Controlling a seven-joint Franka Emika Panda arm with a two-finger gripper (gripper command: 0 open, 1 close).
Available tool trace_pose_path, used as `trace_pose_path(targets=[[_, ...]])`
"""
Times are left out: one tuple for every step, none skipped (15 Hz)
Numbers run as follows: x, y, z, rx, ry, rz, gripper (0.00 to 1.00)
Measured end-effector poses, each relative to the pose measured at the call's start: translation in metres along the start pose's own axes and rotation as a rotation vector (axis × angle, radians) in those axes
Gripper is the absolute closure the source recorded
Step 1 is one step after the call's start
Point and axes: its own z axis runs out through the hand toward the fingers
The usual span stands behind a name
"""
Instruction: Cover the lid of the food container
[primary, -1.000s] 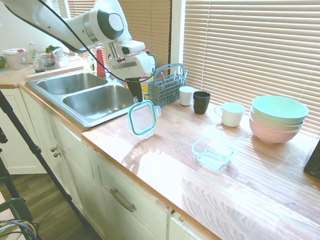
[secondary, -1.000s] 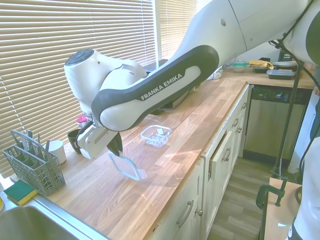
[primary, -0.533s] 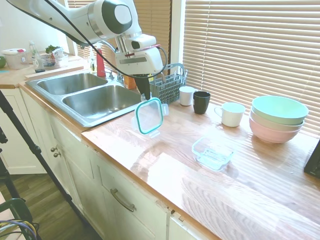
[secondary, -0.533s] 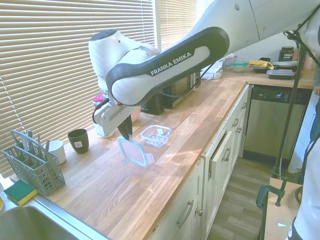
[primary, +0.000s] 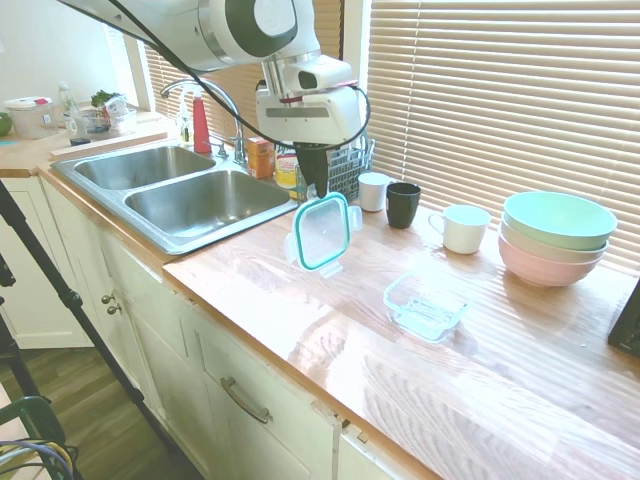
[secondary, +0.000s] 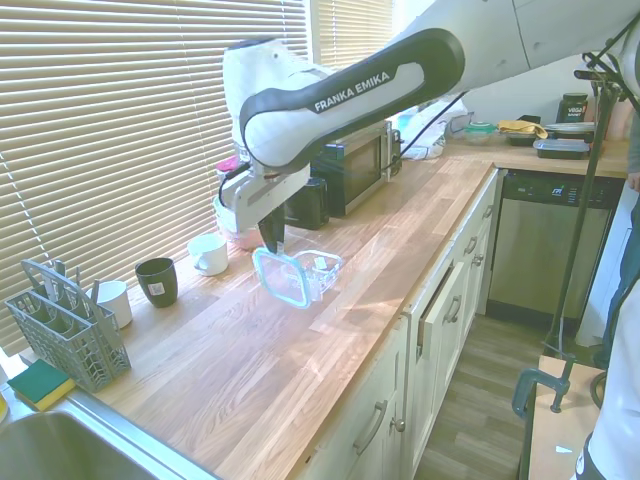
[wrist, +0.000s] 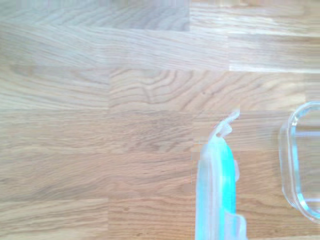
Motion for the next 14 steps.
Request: trace_pose_path(targets=[[0.004, 0.004, -0.003, 0.012, -0.014, 0.001, 1.00], [0.010, 0.009, -0.007, 0.022, -0.035, 0.000, 1.00], [0.010, 0.009, -0.007, 0.022, -0.035, 0.000, 1.00], [0.010, 0.009, -0.007, 0.022, -0.035, 0.000, 1.00], [0.010, 0.009, -0.007, 0.022, -0.035, 0.000, 1.00], [0.011, 0.010, -0.007, 0.022, -0.034, 0.002, 1.00], [0.013, 0.011, -0.007, 0.022, -0.033, 0.006, 1.00], [0.016, 0.014, -0.007, 0.022, -0.031, 0.010, 1.00], [0.019, 0.017, -0.007, 0.021, -0.031, 0.012, 1.00], [0.022, 0.020, -0.007, 0.020, -0.030, 0.014, 1.00], [0.026, 0.024, -0.006, 0.019, -0.030, 0.018, 1.00], [0.031, 0.028, -0.005, 0.018, -0.028, 0.022, 1.00], [0.039, 0.033, -0.004, 0.018, -0.027, 0.023, 1.00], [0.049, 0.038, -0.002, 0.018, -0.028, 0.024, 1.00]])
